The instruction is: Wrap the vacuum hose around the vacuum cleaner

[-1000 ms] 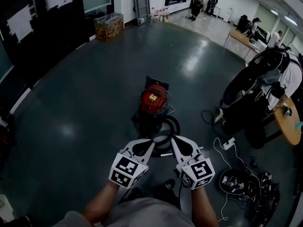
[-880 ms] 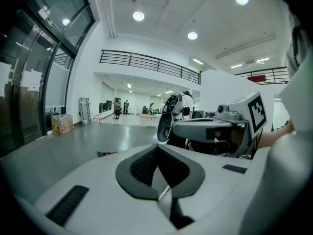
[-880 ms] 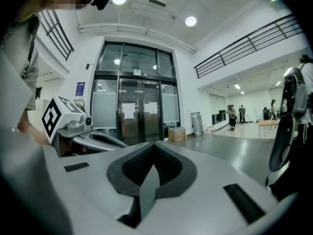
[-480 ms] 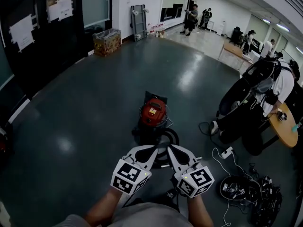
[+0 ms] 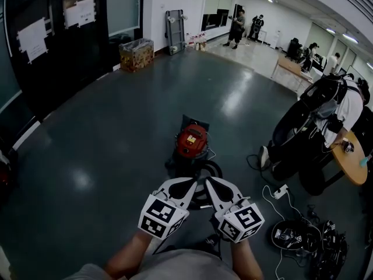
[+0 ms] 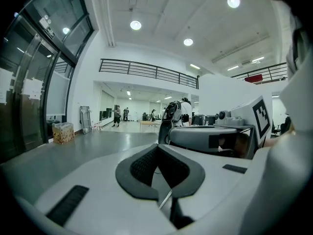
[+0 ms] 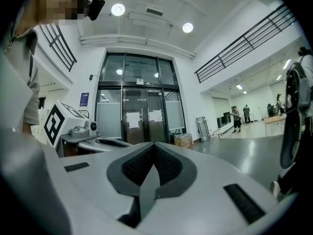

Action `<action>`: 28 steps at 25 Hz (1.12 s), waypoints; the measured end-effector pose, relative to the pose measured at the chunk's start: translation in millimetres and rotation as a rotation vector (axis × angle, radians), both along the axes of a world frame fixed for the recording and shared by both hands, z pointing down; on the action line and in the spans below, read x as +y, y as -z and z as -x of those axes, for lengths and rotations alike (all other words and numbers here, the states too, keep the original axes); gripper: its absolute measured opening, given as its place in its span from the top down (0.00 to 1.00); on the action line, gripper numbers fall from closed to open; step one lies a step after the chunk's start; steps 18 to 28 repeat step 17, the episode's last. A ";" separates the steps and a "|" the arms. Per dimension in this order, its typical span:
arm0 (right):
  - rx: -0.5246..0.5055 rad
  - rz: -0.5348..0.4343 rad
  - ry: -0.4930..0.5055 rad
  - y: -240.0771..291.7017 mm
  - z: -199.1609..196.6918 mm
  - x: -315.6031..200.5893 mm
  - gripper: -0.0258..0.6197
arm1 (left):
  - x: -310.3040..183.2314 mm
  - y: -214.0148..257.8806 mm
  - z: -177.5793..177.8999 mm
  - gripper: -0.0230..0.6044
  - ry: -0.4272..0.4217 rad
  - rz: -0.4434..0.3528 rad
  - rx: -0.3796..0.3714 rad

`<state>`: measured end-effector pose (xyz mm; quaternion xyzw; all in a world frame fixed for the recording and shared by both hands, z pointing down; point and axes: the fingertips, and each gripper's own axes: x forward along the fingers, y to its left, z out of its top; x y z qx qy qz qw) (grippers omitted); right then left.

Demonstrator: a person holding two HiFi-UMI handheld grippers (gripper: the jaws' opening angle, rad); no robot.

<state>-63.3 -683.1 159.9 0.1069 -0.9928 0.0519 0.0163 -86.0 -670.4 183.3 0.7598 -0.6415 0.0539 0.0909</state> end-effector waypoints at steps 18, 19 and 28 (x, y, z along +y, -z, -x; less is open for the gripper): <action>-0.007 -0.012 0.018 6.5 -0.2 7.9 0.95 | 4.9 2.3 -2.8 0.95 0.001 0.003 0.002; -0.007 -0.012 0.018 6.5 -0.2 7.9 0.95 | 4.9 2.3 -2.8 0.95 0.001 0.003 0.002; -0.007 -0.012 0.018 6.5 -0.2 7.9 0.95 | 4.9 2.3 -2.8 0.95 0.001 0.003 0.002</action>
